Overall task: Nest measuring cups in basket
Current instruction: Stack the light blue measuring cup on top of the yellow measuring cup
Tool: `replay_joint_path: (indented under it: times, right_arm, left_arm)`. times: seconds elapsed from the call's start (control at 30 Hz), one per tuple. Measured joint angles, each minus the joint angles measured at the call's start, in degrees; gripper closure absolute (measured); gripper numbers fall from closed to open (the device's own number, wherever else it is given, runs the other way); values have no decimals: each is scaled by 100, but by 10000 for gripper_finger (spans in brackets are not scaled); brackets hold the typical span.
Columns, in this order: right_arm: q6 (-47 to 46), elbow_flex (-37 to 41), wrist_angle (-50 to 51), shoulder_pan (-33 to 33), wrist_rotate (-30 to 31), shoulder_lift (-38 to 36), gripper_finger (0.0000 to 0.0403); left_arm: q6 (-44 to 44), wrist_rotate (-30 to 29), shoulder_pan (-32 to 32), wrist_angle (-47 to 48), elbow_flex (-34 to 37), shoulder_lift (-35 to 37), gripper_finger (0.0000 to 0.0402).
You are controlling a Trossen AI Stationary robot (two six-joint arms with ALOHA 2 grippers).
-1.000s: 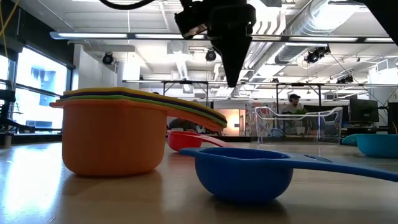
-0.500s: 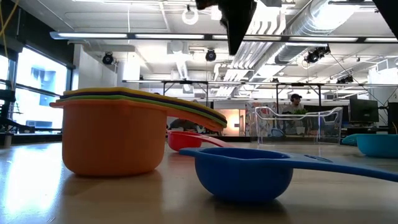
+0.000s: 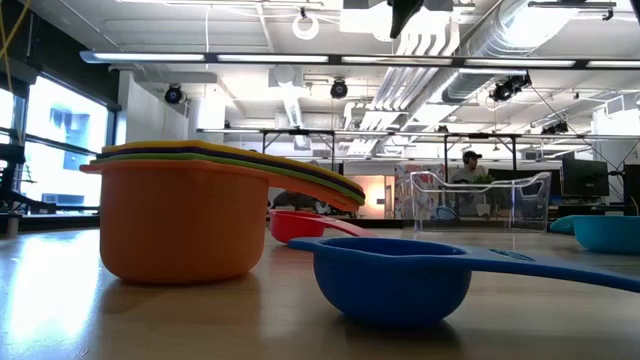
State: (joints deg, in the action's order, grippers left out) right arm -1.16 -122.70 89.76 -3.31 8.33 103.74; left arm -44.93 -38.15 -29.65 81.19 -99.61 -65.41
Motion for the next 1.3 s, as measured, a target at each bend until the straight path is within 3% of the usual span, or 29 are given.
replay_joint_path:
  times: [0.1, 0.37, 0.57, 0.8, 0.97, 1.1, 1.3]
  right_arm:
    - [-60, 631, -117, -117, 38, -502, 316]
    - [-151, 3294, -1550, -325, -316, -2313, 316]
    - [-7, 4471, -1796, -501, -558, -3128, 316]
    - [850, 5517, -1802, -568, -610, -3418, 316]
    - [1552, 6090, -1890, -566, -1080, -3414, 316]
    - [2080, 6413, -1919, -554, -1575, -3412, 316]
    - [2921, 6661, -2019, -278, -1610, -3412, 316]
  left_arm:
    - [-1, 0, 0, -2, 2, 0, 286]
    - [1, -56, 0, -4, 0, 0, 286]
    - [-57, -246, 0, -7, 1, 0, 286]
    - [-194, -328, 0, -11, 0, 0, 286]
    - [-201, -408, 0, -48, 0, 0, 286]
    - [-350, -613, 1, -52, 0, 0, 286]
    - [-452, -752, 0, -52, 0, 0, 286]
